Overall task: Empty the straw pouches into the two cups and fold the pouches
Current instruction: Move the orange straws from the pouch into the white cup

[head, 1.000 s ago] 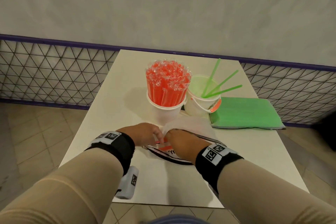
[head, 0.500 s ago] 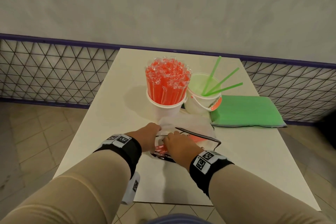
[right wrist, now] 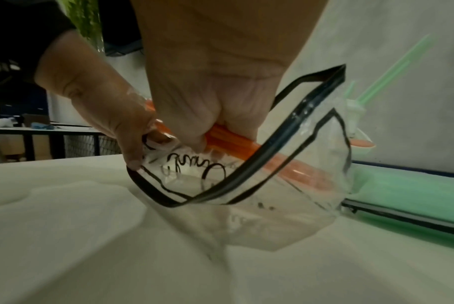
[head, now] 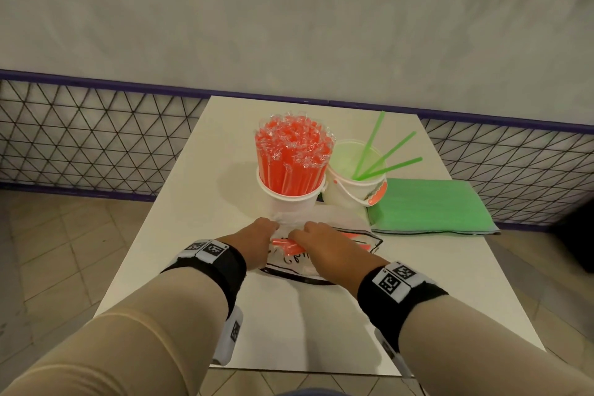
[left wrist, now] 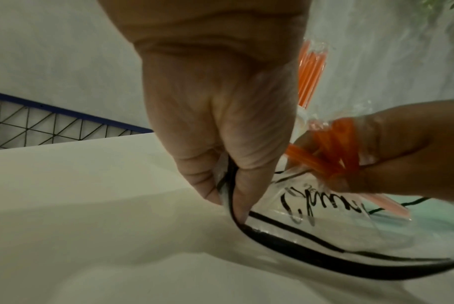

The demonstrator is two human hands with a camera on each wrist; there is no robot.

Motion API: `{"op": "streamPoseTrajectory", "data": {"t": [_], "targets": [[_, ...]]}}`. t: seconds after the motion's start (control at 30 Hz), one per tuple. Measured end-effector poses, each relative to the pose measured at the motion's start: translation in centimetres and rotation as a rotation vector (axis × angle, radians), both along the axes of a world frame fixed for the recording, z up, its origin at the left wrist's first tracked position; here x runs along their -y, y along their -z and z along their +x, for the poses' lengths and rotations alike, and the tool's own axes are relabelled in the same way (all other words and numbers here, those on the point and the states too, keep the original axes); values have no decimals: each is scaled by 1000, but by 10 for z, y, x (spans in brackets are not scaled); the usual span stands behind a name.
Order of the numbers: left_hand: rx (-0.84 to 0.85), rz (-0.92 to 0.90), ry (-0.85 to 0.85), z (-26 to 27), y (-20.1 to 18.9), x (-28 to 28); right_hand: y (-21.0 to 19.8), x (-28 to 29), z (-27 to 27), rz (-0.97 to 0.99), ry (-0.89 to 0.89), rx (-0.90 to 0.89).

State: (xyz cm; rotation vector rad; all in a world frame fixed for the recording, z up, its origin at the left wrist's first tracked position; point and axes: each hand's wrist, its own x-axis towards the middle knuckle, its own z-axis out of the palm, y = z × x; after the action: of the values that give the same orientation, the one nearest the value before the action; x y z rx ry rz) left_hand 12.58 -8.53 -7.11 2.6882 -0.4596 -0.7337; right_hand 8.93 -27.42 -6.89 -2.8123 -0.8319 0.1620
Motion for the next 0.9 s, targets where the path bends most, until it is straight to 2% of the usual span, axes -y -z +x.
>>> {"op": "streamPoseTrajectory", "data": {"t": [0.07,0.2,0.33,0.4,0.47,0.57,0.67,0.73,0.9], "targets": [[-7,26,-5,-1,1,-1,1,0,1,37,13,-3],[-8,112,-26,-3,8,-10,-26,-1,5,331,215,-141],[-70,203,-7,-1,8,-13,-86,8,10,563,424,-403],[-158,185,-58,3,-2,-13,-119,13,13,698,453,-393],[-164,24,-171,9,-14,-12,-148,14,18,875,438,-342],[-19,-402,-467,21,-35,-9,-175,8,26,1122,374,-281],[31,-747,-753,35,-45,-4,-180,-3,32,1157,332,-227],[5,-816,-792,39,-49,2,-176,-11,36,1145,323,-209],[-48,-897,-728,41,-55,19,-158,-29,49,988,321,-135]]}}
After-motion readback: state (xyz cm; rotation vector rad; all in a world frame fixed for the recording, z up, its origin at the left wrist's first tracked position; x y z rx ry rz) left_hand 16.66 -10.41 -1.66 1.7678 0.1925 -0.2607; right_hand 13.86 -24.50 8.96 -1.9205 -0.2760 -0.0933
